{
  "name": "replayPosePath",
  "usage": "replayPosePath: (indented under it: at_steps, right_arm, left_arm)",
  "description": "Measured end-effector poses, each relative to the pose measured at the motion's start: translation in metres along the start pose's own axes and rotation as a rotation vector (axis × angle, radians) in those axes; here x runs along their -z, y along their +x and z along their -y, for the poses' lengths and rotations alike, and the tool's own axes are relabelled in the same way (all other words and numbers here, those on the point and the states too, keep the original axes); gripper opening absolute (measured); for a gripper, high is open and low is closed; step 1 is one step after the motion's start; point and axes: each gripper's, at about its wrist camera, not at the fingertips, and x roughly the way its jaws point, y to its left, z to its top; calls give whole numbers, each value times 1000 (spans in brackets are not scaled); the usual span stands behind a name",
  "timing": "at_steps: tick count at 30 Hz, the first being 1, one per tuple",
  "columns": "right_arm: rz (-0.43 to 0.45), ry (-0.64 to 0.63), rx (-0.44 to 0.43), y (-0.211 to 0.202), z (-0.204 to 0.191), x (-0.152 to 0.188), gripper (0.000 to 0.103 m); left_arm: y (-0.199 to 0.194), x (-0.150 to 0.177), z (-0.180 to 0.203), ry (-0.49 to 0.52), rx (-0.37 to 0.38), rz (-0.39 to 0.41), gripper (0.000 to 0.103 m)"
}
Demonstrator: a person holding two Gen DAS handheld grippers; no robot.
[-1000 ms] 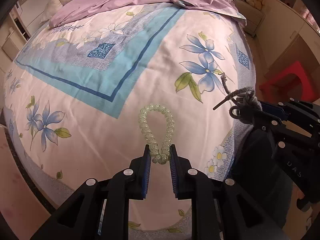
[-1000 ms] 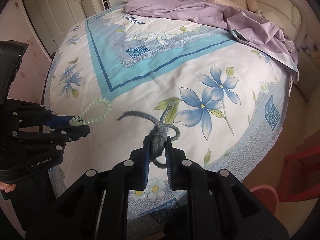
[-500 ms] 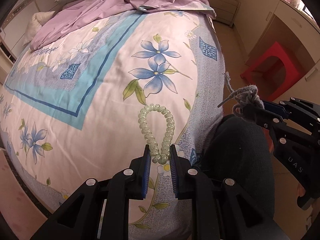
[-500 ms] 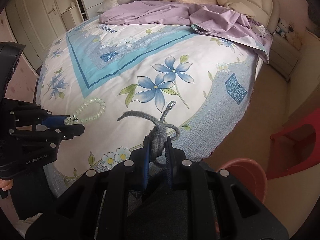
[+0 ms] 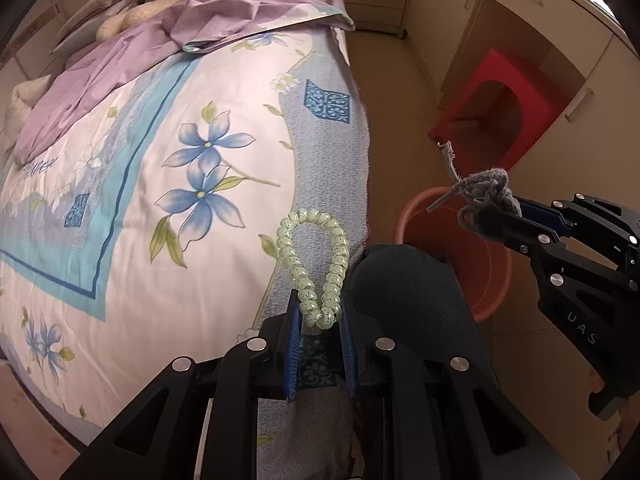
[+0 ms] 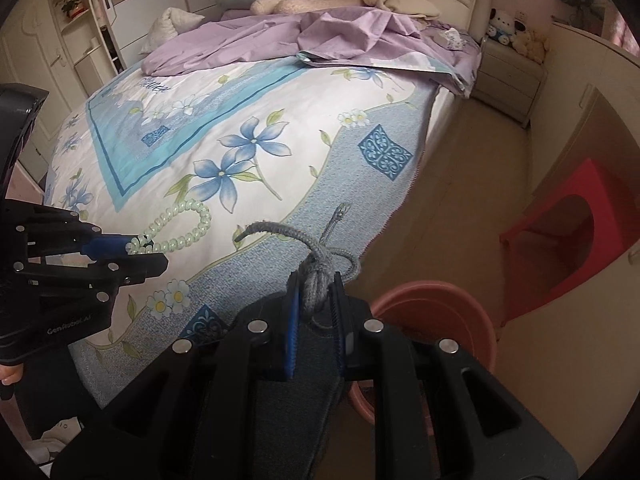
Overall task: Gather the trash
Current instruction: 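Lift both hair ties and carry them over the pink bucket, then open both tools dropping the hair ties into the pink bucket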
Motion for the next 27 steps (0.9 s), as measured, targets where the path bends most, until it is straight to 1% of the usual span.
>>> replayPosePath:
  at_steps: [9, 18, 21, 25, 27]
  right_arm:
    - [0, 123, 84, -15, 60, 23, 14]
    - [2, 237, 172, -27, 116, 48, 14]
    - [2, 257, 200, -30, 129, 55, 14]
    - [1, 292, 209, -30, 144, 64, 14]
    - [-1, 309, 209, -29, 151, 68, 14]
  left_arm:
    - [12, -32, 67, 128, 64, -5, 19]
    - [32, -47, 140, 270, 122, -33, 19]
    - [40, -49, 160, 306, 130, -45, 19]
    - [51, -52, 182, 347, 127, -67, 20]
    - [54, -54, 192, 367, 124, -75, 23]
